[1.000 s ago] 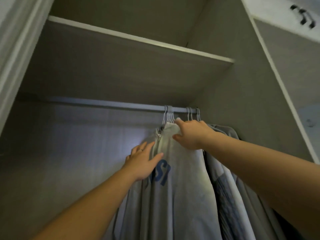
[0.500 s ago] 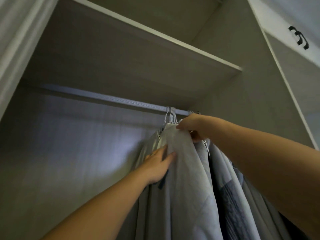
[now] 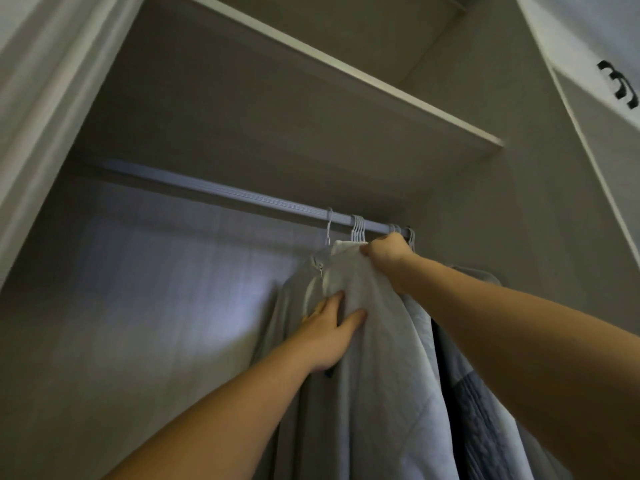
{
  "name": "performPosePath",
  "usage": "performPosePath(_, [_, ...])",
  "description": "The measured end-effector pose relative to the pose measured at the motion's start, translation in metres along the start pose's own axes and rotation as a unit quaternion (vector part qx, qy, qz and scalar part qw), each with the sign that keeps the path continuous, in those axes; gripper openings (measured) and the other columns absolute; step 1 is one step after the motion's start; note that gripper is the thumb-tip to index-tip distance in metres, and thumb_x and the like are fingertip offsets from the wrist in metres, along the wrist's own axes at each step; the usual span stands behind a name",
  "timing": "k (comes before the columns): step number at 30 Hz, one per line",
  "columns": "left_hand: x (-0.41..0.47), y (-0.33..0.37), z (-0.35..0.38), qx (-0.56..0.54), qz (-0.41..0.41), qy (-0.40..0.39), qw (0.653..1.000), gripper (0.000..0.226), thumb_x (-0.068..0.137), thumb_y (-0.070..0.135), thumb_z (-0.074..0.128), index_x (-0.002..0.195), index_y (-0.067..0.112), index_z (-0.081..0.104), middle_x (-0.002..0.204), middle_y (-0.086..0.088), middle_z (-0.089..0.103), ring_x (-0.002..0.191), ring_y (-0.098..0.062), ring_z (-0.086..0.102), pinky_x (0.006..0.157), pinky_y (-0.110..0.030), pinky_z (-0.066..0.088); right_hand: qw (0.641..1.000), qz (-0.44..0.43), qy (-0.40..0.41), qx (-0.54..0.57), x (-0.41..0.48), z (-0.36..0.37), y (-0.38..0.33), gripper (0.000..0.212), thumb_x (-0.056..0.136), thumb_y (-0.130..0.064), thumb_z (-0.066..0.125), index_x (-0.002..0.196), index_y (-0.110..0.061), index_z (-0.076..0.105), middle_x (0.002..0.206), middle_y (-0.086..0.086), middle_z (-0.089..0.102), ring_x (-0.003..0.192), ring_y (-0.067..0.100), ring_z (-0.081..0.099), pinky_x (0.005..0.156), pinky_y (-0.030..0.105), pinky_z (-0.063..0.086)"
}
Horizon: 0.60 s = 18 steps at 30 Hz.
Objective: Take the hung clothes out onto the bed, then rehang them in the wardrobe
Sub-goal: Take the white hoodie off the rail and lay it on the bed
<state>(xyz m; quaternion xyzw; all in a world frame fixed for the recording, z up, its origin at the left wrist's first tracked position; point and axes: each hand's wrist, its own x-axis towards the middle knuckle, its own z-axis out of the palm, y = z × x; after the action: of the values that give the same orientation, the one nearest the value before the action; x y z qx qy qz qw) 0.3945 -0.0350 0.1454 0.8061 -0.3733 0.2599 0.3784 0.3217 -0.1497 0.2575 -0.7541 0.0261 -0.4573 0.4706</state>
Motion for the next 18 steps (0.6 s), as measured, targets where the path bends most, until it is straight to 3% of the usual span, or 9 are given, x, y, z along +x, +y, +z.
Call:
performPosePath(4, [0.002, 0.003, -0.004, 0.018, 0.019, 0.04, 0.999, 0.072, 0.094, 0.066, 0.036, 0.156, 0.038, 0.012, 0.164, 0.008, 0.015, 0.15, -0.023, 0.015, 0.12, -0.043, 0.02, 0.997, -0.064, 0.027, -0.015, 0.003, -0.001, -0.002, 0.012, 0.091, -0.015, 0.055, 0.088, -0.007, 0.063, 0.083, 0.012, 0.057, 0.073, 0.022, 0.051, 0.063, 0.031, 0.041])
performPosePath(6, [0.003, 0.005, -0.005, 0.028, 0.034, 0.076, 0.996, 0.071, 0.095, 0.064, 0.038, 0.156, 0.037, 0.013, 0.163, 0.007, 0.017, 0.149, -0.023, 0.016, 0.12, -0.044, 0.021, 0.995, -0.092, 0.035, -0.016, 0.002, -0.009, -0.004, 0.012, 0.089, -0.014, 0.056, 0.082, -0.009, 0.064, 0.076, 0.011, 0.054, 0.068, 0.021, 0.049, 0.06, 0.031, 0.04])
performPosePath(9, [0.005, 0.009, -0.006, 0.036, 0.073, 0.16, 0.984, 0.068, 0.095, 0.062, 0.038, 0.154, 0.033, 0.021, 0.16, 0.005, 0.024, 0.145, -0.024, 0.022, 0.117, -0.042, 0.023, 0.991, -0.122, 0.041, -0.025, -0.004, -0.032, -0.004, 0.024, 0.09, -0.016, 0.058, 0.086, 0.006, 0.069, 0.076, 0.012, 0.059, 0.068, 0.021, 0.053, 0.062, 0.031, 0.044])
performPosePath(13, [0.008, 0.024, -0.007, 0.023, 0.095, 0.265, 0.959, 0.083, 0.081, 0.072, 0.023, 0.15, 0.027, 0.033, 0.155, -0.001, 0.035, 0.141, -0.026, 0.03, 0.116, -0.041, 0.026, 0.983, -0.164, 0.053, -0.056, -0.027, -0.084, -0.005, 0.023, 0.093, -0.022, 0.059, 0.083, -0.006, 0.072, 0.076, 0.008, 0.064, 0.068, 0.017, 0.056, 0.062, 0.029, 0.046])
performPosePath(18, [0.013, 0.067, 0.001, 0.027, 0.098, 0.33, 0.939, 0.088, 0.082, 0.068, 0.016, 0.15, 0.016, 0.035, 0.158, -0.01, 0.032, 0.146, -0.032, 0.024, 0.119, -0.045, 0.02, 0.959, -0.222, 0.076, -0.16, -0.066, -0.17, 0.002, 0.026, 0.092, -0.028, 0.057, 0.08, -0.008, 0.069, 0.07, 0.003, 0.062, 0.066, 0.013, 0.051, 0.061, 0.03, 0.043])
